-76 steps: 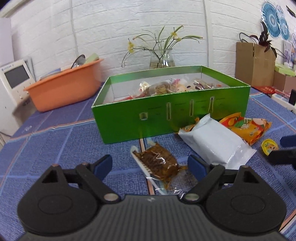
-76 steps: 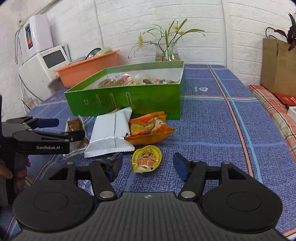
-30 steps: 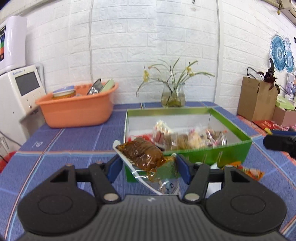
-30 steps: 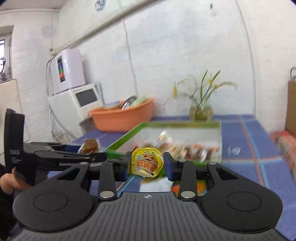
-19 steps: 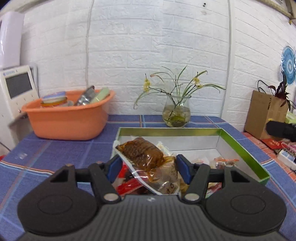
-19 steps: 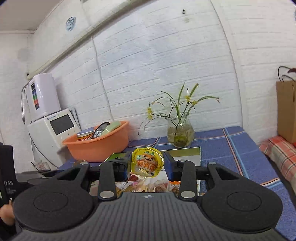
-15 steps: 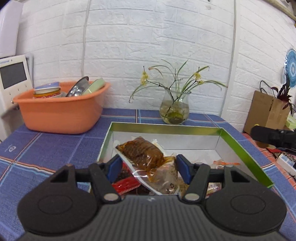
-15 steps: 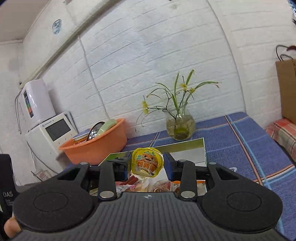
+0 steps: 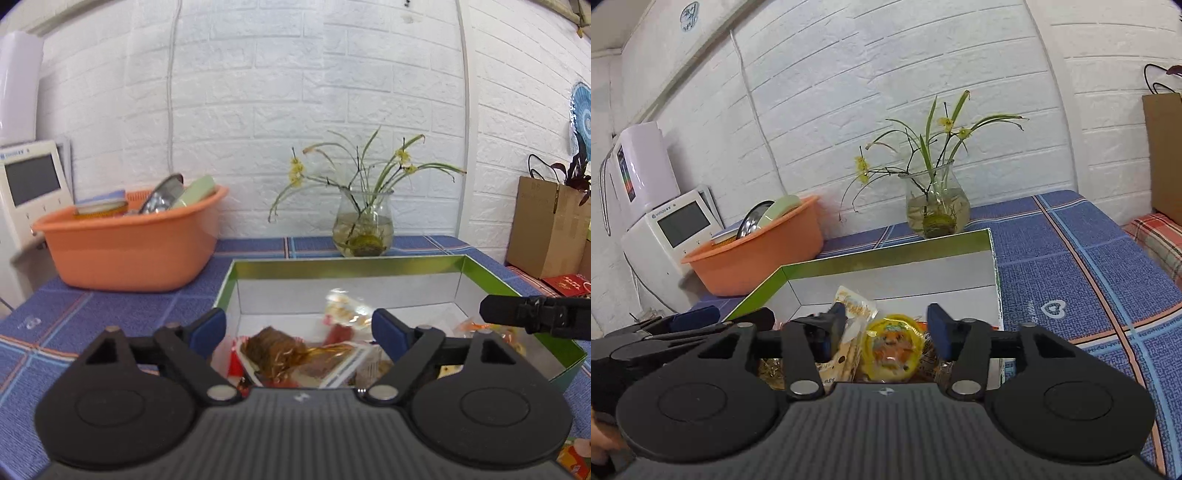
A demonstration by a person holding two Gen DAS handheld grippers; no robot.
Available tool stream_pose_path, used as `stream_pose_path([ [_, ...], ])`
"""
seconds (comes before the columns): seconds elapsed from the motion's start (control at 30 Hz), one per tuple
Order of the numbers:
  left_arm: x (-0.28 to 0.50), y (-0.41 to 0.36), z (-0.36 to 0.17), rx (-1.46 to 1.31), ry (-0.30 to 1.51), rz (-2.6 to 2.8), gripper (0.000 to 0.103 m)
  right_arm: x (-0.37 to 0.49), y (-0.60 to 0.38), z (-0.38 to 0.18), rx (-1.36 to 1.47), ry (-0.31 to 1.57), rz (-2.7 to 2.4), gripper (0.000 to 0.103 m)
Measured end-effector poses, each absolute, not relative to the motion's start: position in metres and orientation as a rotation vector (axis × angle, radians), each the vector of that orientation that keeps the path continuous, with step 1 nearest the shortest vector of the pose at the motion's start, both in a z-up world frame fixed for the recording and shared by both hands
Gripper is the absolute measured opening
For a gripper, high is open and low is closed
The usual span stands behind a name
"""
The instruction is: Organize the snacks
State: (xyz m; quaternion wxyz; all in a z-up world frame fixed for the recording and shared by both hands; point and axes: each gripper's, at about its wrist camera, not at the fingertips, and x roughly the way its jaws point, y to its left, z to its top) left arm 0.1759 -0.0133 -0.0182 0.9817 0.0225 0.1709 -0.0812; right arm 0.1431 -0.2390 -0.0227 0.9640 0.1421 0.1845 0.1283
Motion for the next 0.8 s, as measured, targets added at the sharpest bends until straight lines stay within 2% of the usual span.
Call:
stream_pose_path([
  [0.07, 0.171, -0.015, -0.014, 0.071, 0.327, -0.151, 0.091, 0.141, -0.243, -0.019, 0.312, 0.357, 0.27, 0.103],
  [0.23, 0.149, -0.021, -0.001, 0.123, 0.294, -0.17, 0.092, 0.126, -0.248, -0.001, 0.281, 0.297, 0.312, 0.103],
  [0.4, 0.113, -0.027, 0.002, 0.196, 0.289, -0.261, 0.092, 0.099, -0.25, 0.016, 0.22, 0.303, 0.376, 0.089],
  [0.47, 0.093, -0.031, -0.001, 0.222, 0.292, -0.337, 0.092, 0.083, -0.251, 0.016, 0.191, 0.337, 0.396, 0.084],
  [0.57, 0.071, -0.039, -0.008, 0.231, 0.308, -0.485, 0.092, 0.061, -0.256, 0.008, 0.159, 0.397, 0.352, 0.082],
  [0.8, 0.063, -0.086, -0.038, 0.311, 0.364, -0.679, 0.092, 0.052, -0.282, -0.041, 0.299, 0.62, 0.207, 0.082],
])
